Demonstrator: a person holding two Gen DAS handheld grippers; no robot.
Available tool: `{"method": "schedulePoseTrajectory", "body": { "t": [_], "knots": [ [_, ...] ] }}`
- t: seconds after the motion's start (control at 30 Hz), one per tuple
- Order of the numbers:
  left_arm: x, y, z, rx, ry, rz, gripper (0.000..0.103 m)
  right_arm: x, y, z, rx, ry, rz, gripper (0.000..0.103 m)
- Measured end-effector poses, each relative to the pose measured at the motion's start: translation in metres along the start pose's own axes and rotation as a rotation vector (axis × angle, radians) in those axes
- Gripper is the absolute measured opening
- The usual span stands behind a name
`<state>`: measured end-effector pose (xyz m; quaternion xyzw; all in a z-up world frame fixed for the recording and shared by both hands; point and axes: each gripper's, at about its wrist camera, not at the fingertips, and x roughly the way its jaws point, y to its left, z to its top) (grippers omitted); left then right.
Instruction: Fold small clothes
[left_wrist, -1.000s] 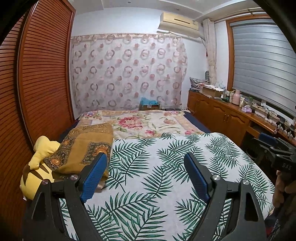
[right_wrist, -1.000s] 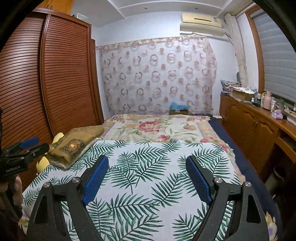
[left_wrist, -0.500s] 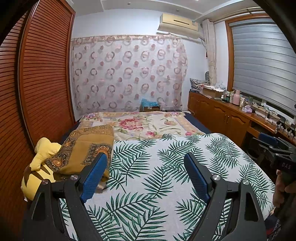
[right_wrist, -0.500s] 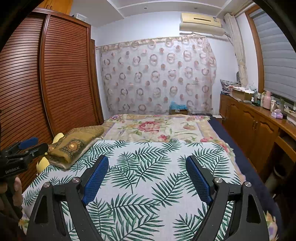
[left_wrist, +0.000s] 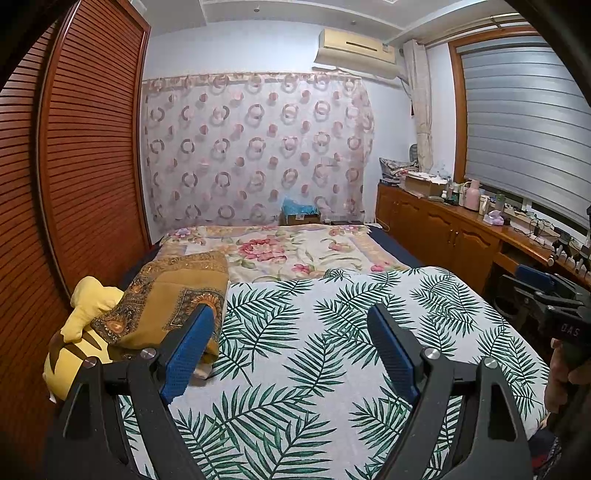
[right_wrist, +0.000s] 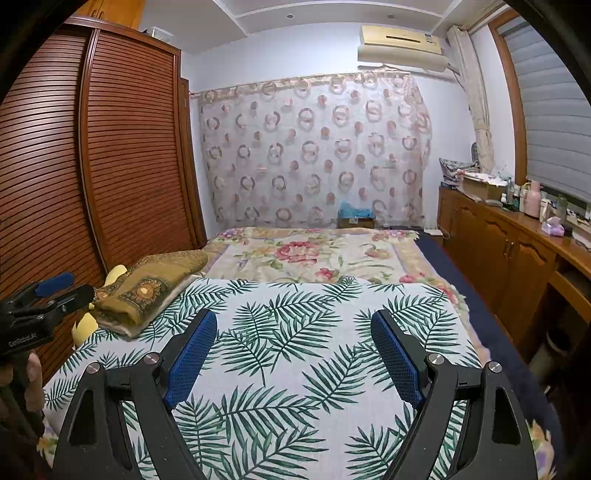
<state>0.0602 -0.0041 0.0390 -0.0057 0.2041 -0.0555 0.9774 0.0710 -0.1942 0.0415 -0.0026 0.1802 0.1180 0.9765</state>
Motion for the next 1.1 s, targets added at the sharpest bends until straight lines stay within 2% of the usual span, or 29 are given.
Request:
{"method": "schedulePoseTrajectory", "body": {
  "t": [1.1],
  "knots": [
    [-0.0007,-0.0002,-0.0010,0.004,-0.005,0.002,0.086,-0.0036,-0.0075,-0.0006,0.000,-0.002,0.004,0.087]
  ]
}}
